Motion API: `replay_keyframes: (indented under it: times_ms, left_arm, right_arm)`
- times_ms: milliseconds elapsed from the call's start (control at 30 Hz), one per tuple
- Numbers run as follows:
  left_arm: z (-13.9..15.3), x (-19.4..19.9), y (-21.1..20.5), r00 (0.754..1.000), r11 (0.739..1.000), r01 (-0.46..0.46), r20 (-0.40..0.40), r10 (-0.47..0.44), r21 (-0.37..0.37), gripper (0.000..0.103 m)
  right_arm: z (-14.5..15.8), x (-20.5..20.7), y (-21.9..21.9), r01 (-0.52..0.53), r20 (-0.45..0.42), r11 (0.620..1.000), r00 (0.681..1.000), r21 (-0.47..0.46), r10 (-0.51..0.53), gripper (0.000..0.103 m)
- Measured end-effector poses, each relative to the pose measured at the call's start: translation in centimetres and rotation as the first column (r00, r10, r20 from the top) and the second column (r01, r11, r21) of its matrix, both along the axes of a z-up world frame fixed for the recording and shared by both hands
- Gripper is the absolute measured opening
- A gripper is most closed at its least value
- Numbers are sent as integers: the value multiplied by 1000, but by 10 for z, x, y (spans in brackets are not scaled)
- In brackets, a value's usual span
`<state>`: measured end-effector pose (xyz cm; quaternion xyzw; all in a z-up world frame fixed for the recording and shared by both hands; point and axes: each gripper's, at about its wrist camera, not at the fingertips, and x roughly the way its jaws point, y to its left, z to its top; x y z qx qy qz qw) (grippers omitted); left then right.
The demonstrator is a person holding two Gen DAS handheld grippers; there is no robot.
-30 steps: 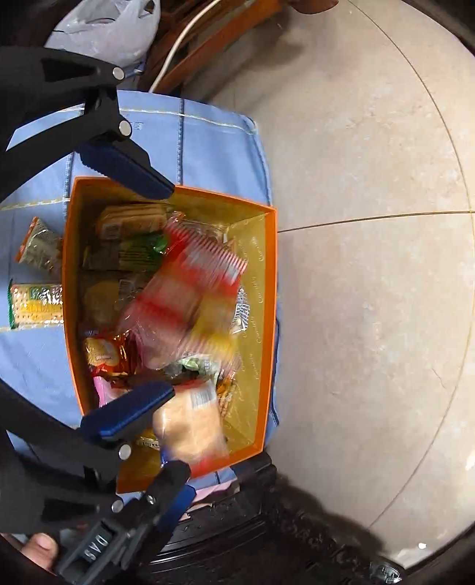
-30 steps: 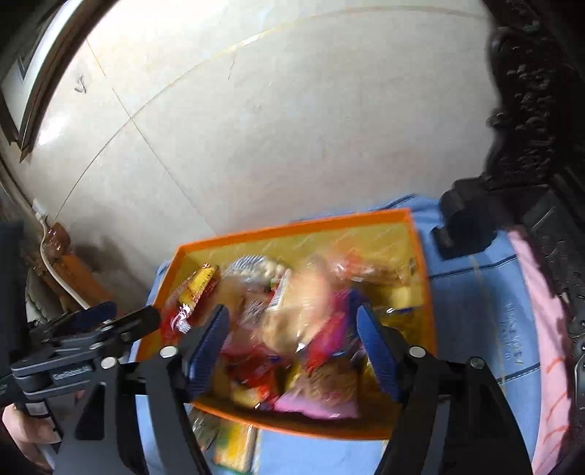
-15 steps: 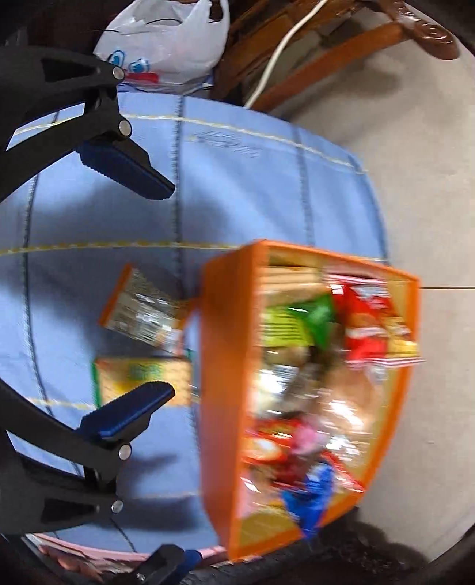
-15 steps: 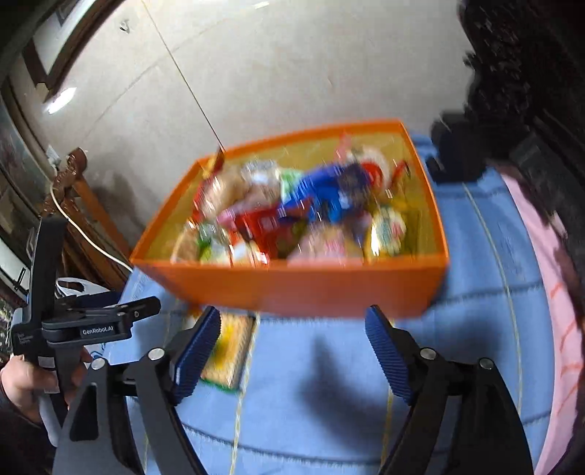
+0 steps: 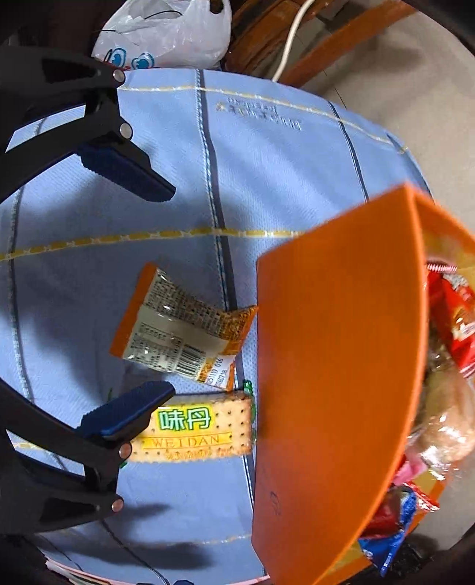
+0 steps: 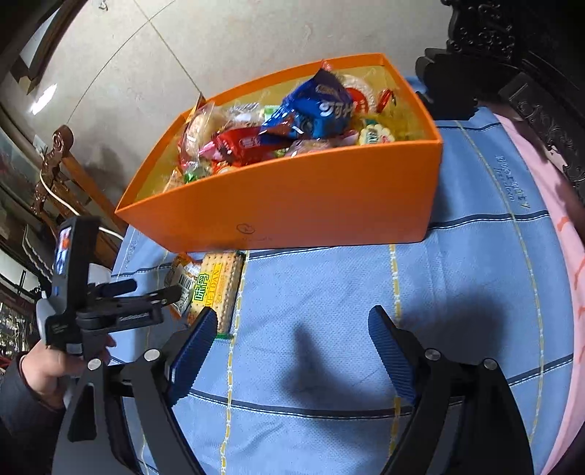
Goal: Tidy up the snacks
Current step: 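Grasp a clear snack bag with the left tool while the right tool grasps a cracker pack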
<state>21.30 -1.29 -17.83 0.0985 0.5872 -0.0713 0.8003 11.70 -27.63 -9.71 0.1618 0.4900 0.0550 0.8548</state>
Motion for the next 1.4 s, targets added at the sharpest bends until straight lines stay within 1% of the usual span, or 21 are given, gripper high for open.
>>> replay_keyframes:
  times_ms: [67,133,167,200,267,300,333,467,567,733,800,833,867,900,933,1033,1100,1133,1267,1367,1400]
  left_arm:
    - [-7,4,-4,1000,1000,6,-17,-6,7,94]
    - [-15,7,-6,999,1000,14,-40,-14,-2,84]
    - [-16,8,-5,999,1000,11,-40,-12,-26,82]
    - [-16,9,-3,999,999,8,-41,-10,-46,76]
    - [-12,8,0,1000,998,15,-24,-17,-54,60]
    - [-10,8,1,1000,999,18,-18,-19,-50,46]
    - [-8,8,5,1000,999,8,-25,-10,-53,42]
    - [-6,4,26,998,996,-39,-45,35,-84,39]
    - [-7,-4,41,996,992,-72,-57,66,-103,39]
    - [-5,-12,57,994,987,-96,-61,89,-127,39]
    - [-4,-14,60,994,986,-100,-60,93,-134,39]
    - [-4,-15,61,994,986,-102,-60,95,-133,39]
    - [-4,-16,61,994,986,-103,-61,95,-132,39]
    - [-4,-17,62,994,986,-101,-61,94,-132,39]
    - [-3,-18,63,994,986,-101,-64,93,-135,39]
    - [1,-24,66,994,984,-95,-72,85,-152,39]
    - [5,-31,66,995,984,-82,-63,73,-158,39]
    - [6,-24,71,996,983,-76,-61,67,-166,39]
    - [25,-35,72,998,976,-52,-45,43,-212,39]
    - [49,-47,60,1000,971,-19,-21,14,-240,39]
    - [55,-50,60,1000,969,-9,-12,6,-248,39]
  right_arm:
    - [-2,2,6,-14,-8,1000,1000,-1,14,85]
    - [-5,5,12,-28,-11,1000,1000,-4,28,85]
    - [-6,7,16,-36,-15,999,999,-10,36,85]
    - [-8,9,20,-45,-22,999,999,-14,45,85]
    - [-11,13,30,-66,-30,998,997,-9,66,85]
    - [-12,16,35,-77,-33,997,997,-10,76,85]
    - [-13,18,39,-85,-36,996,996,-12,84,85]
    - [-19,32,67,-146,-44,989,988,-23,145,85]
    - [-29,46,98,-197,-57,977,980,-83,192,85]
    - [-47,60,129,-222,-79,956,974,-191,211,84]
    - [-55,64,135,-223,-103,947,974,-231,204,74]
    - [-59,65,137,-234,-117,941,971,-245,211,60]
    - [-61,65,139,-247,-128,936,967,-252,221,52]
    - [-60,63,140,-252,-121,921,967,-296,225,51]
    - [-60,62,139,-258,-127,921,965,-291,230,48]
    - [-53,55,124,-241,-139,942,967,-235,213,48]
    - [-45,45,110,-215,-124,953,973,-212,192,48]
    - [-39,41,103,-205,-114,959,976,-194,186,47]
    - [-15,17,78,-180,-69,973,983,-145,172,47]
    - [7,1,59,-164,-26,979,986,-124,162,47]
    - [13,2,55,-161,-17,980,987,-121,160,47]
